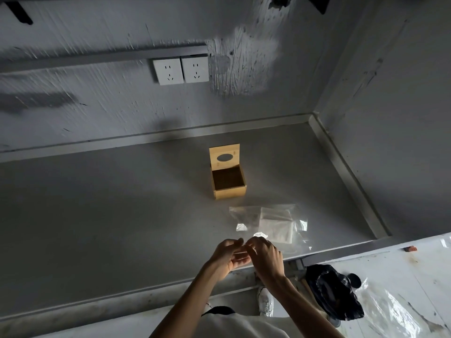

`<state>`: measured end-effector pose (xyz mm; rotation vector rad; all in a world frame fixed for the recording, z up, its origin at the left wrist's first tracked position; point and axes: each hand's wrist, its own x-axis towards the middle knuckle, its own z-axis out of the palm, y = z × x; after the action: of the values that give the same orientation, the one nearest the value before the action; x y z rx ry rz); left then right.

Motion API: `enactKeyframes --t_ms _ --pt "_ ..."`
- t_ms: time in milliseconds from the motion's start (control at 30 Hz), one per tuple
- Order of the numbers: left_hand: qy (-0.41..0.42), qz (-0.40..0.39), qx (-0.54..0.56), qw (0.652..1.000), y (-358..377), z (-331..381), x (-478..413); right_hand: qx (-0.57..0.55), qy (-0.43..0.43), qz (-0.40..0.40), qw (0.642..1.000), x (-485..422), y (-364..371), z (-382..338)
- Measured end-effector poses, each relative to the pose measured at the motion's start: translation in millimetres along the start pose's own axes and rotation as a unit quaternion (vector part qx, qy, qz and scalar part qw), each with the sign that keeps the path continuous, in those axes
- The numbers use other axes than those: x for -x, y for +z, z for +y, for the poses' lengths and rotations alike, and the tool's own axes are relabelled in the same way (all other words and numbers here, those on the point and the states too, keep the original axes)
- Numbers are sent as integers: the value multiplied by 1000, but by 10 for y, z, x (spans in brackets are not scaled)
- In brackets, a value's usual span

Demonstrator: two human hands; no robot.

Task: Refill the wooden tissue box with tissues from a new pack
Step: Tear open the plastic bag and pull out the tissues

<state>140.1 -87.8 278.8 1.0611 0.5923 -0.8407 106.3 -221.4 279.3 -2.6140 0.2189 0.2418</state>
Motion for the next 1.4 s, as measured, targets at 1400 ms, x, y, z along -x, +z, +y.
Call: enactKeyframes --t_ms 1400 --pt "17 52 -88 995 -49 6 -209 38 67 87 993 -115 71 -195"
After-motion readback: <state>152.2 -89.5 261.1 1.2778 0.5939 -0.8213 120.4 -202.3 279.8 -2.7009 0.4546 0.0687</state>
